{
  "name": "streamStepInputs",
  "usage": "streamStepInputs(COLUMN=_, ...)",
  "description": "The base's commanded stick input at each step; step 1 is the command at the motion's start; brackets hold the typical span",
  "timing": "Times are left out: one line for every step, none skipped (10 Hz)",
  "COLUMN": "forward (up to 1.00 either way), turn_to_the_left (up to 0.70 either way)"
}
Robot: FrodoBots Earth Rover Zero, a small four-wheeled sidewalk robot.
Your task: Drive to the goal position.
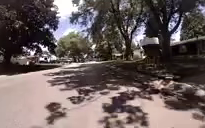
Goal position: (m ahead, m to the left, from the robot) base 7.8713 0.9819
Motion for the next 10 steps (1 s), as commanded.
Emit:
streamStepInputs(forward=0.7, turn_to_the_left=0.22)
streamStepInputs(forward=0.7, turn_to_the_left=0.23)
streamStepInputs(forward=0.7, turn_to_the_left=0.03)
streamStepInputs(forward=0.7, turn_to_the_left=0.0)
streamStepInputs(forward=0.7, turn_to_the_left=0.0)
streamStepInputs(forward=0.7, turn_to_the_left=0.0)
streamStepInputs(forward=0.7, turn_to_the_left=0.0)
streamStepInputs(forward=0.7, turn_to_the_left=0.0)
streamStepInputs(forward=0.7, turn_to_the_left=0.0)
streamStepInputs(forward=0.7, turn_to_the_left=0.0)
